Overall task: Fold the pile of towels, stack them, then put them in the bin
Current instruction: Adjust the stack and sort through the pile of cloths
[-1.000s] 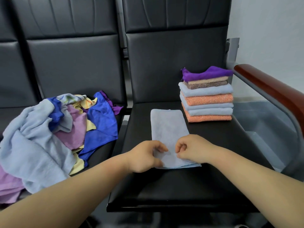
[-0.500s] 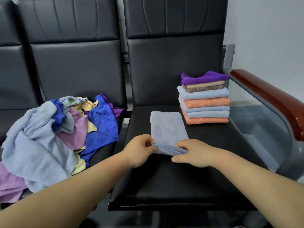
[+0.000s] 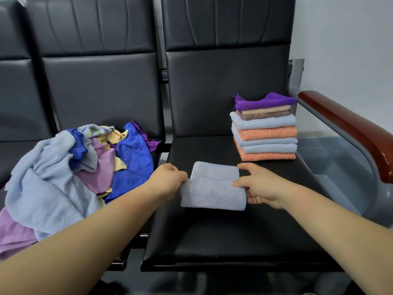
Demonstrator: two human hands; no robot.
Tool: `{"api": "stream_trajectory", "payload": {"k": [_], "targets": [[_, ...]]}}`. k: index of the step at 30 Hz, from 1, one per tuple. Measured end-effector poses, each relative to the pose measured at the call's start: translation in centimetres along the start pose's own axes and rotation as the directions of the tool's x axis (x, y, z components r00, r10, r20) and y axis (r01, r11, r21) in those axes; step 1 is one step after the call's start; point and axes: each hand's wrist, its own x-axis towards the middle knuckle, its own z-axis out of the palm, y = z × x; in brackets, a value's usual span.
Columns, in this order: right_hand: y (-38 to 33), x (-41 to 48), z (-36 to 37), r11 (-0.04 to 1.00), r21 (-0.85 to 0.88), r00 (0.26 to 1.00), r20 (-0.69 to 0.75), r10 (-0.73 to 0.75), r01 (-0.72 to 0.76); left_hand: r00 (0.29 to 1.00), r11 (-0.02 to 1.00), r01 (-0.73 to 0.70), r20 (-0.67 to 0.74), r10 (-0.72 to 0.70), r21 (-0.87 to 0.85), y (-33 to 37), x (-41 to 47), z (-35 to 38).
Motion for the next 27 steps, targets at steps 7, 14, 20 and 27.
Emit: {"api": "stream_trajectory", "payload": {"k": [7,14,20,27], "targets": [[-0.1,1.6,0.1,0.995,-0.071,0.979,-0.189,-0.080,0.068,0.993,0.996,-0.075,-0.099,0.070,-0.048,0.2,2.0,1.0],[0.1,5.1,0.3,0.937,-0.330,0.911,-0.339,-0.233,0.117,0.958,0.962,-0.177,-0.186,0.217,0.209,0.6,5.0,3.0],[1.6,7.6,0.5,0.889,-0.454,0.891,-0.379,-0.248,0.055,0.939,0.898,-0.219,-0.167,0.300,0.382,-0.4,8.1,5.1],[1.5,8.2,0.5,0.825,-0.565,0.876,-0.393,-0.281,0.011,0.922,0.767,-0.205,-0.143,0.360,0.607,-1.8,9.2,6.5]]}}
